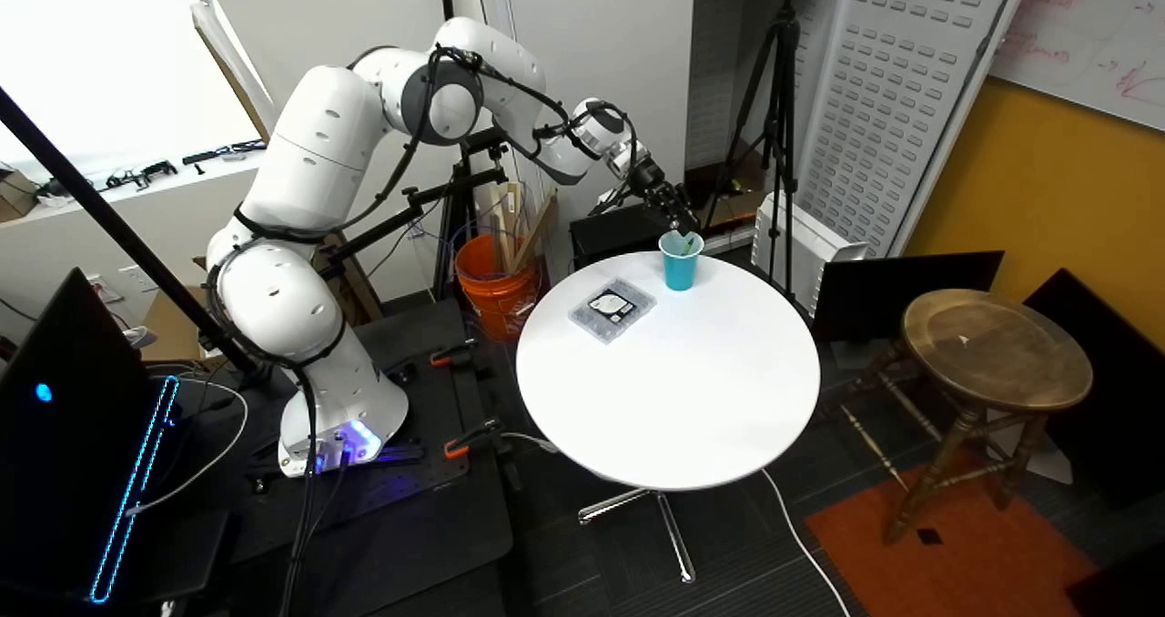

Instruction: Put the pen inside the mug cup

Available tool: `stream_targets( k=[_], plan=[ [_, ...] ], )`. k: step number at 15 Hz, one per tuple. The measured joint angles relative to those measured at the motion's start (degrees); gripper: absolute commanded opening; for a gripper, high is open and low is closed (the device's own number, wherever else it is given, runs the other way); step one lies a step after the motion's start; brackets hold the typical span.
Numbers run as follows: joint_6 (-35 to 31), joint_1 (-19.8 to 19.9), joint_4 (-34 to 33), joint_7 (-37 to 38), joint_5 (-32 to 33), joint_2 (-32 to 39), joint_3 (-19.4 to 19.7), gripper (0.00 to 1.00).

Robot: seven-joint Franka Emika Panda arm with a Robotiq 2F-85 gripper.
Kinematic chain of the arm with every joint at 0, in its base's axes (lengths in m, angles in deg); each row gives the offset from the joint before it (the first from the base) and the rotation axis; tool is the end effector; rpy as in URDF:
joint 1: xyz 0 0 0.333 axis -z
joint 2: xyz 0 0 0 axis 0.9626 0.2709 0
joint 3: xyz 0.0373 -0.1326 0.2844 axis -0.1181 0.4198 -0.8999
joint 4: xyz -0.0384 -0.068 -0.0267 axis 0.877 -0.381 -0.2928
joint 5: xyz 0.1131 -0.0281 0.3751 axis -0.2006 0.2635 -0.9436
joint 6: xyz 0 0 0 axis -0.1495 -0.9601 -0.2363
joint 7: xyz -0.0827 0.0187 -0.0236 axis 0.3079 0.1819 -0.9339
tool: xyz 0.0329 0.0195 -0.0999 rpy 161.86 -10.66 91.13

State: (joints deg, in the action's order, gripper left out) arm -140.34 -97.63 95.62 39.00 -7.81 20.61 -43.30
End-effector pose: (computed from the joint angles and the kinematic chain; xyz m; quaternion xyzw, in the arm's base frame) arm 0.6614 0.2297 0.1946 0.7689 -0.4264 0.3790 0.2887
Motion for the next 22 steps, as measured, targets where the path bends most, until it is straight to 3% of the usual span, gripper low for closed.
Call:
stream_targets(
  k=[5,13,22],
  plan=[
    [0.75,-0.07,0.00,2.55,0.00,-0.03,0.00,1.00],
    [3.35,0.75,3.34,8.12,-1.06,-4.24,-0.02,1.00],
    [2.26,6.47,14.42,14.75,-5.48,-15.49,-0.86,1.00]
  ],
)
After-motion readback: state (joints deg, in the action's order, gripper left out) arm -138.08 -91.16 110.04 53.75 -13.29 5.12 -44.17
